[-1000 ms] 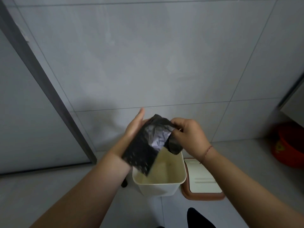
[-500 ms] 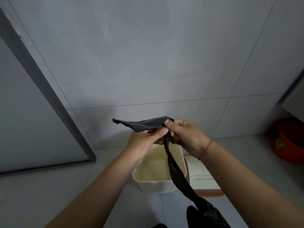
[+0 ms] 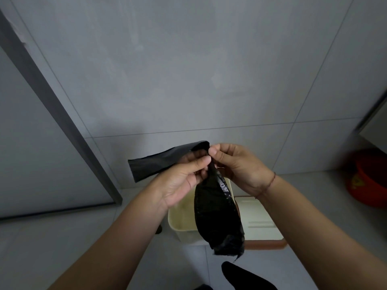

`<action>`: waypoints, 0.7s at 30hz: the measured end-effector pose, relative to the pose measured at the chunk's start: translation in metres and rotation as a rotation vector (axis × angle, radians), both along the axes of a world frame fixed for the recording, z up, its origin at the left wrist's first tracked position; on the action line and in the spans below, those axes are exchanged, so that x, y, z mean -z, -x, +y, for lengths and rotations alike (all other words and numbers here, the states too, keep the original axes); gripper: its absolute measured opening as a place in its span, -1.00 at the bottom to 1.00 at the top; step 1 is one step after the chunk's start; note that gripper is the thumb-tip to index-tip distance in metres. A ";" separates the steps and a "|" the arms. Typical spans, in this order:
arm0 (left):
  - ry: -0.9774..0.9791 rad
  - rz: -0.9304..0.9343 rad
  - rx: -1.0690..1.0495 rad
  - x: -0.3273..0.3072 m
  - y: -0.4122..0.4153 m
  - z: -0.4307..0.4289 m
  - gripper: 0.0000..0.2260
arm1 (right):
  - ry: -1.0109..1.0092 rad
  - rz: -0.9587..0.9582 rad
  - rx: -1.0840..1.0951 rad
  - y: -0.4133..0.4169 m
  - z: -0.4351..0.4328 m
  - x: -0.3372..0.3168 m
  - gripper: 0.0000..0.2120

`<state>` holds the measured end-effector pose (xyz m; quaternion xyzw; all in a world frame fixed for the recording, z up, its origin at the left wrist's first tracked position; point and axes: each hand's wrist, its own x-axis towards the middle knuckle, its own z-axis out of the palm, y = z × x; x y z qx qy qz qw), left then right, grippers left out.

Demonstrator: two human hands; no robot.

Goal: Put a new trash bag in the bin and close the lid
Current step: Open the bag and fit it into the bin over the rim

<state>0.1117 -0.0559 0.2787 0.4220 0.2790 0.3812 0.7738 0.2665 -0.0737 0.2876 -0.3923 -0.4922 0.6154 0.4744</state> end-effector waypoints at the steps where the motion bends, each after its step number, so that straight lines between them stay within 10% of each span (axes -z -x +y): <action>1: -0.004 -0.003 0.000 -0.002 0.000 0.000 -0.75 | 0.000 -0.005 -0.006 0.000 0.000 0.000 -0.81; 21: 0.012 -0.108 -0.104 -0.009 0.008 0.007 -0.64 | 0.040 0.058 0.105 -0.004 -0.004 -0.012 -0.85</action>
